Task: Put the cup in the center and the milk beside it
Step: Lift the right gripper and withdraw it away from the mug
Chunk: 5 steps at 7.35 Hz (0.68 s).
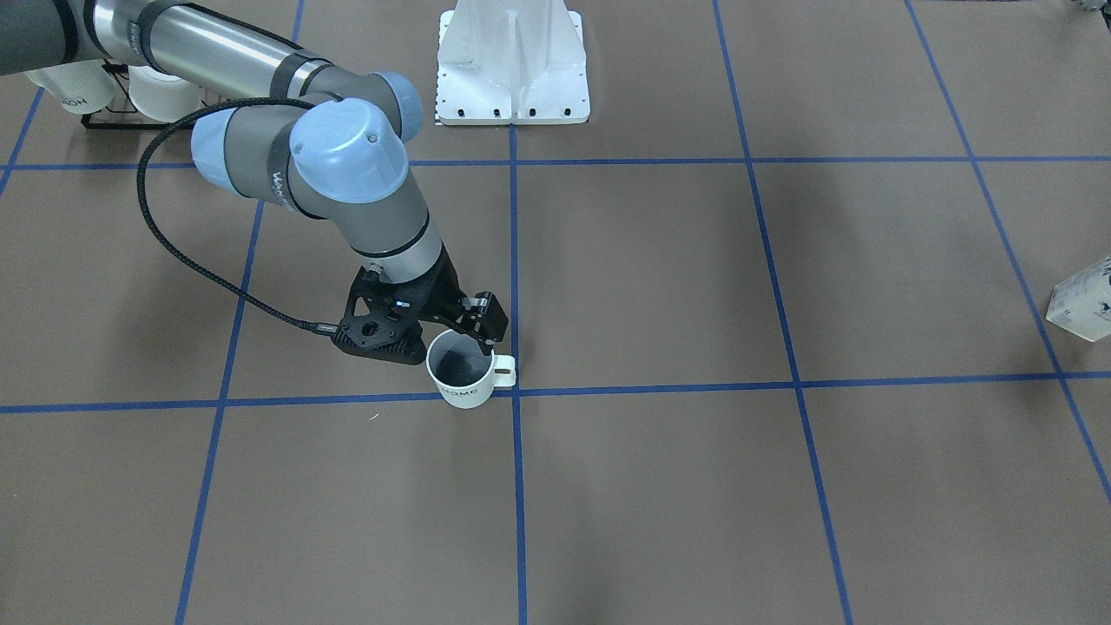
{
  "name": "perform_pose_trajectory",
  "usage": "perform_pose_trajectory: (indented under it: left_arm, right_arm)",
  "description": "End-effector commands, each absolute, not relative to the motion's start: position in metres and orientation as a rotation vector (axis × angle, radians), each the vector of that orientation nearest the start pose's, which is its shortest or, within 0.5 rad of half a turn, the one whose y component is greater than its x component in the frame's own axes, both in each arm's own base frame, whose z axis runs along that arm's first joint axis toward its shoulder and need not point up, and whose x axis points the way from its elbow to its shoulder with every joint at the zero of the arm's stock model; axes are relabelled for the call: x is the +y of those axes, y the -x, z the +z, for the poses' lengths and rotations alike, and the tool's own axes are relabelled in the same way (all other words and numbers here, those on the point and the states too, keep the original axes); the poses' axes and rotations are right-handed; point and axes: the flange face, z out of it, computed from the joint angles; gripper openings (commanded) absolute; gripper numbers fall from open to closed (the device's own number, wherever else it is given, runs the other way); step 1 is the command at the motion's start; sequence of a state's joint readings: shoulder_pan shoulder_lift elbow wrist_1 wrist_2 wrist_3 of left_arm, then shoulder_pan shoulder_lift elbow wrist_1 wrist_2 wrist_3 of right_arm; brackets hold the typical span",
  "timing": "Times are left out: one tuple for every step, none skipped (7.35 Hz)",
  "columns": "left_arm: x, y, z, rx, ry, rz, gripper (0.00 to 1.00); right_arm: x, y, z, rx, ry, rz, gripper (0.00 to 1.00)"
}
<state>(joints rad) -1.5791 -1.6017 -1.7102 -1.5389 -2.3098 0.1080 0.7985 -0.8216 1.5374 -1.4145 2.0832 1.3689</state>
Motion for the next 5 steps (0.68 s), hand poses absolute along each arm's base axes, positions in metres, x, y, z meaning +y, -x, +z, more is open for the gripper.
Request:
perform_pose_trajectory:
  left_arm:
    - [-0.500, 0.072, 0.592, 0.713, -0.236, 0.350, 0.98]
    - [-0.491, 0.076, 0.606, 0.706, -0.253, 0.439, 0.98]
    - [-0.486, 0.077, 0.612, 0.703, -0.268, 0.500, 0.98]
    - [-0.478, 0.078, 0.620, 0.700, -0.277, 0.549, 0.98]
    - [-0.476, 0.083, 0.622, 0.695, -0.285, 0.560, 0.98]
  right_arm:
    - [-0.575, 0.373, 0.212, -0.950, -0.010, 0.287, 1.00]
    - [-0.574, 0.340, 0.218, -0.905, -0.027, 0.257, 1.00]
    - [-0.577, 0.312, 0.229, -0.865, -0.050, 0.219, 1.00]
    - [-0.580, 0.284, 0.246, -0.841, -0.071, 0.201, 1.00]
    - [-0.580, 0.271, 0.259, -0.832, -0.077, 0.187, 1.00]
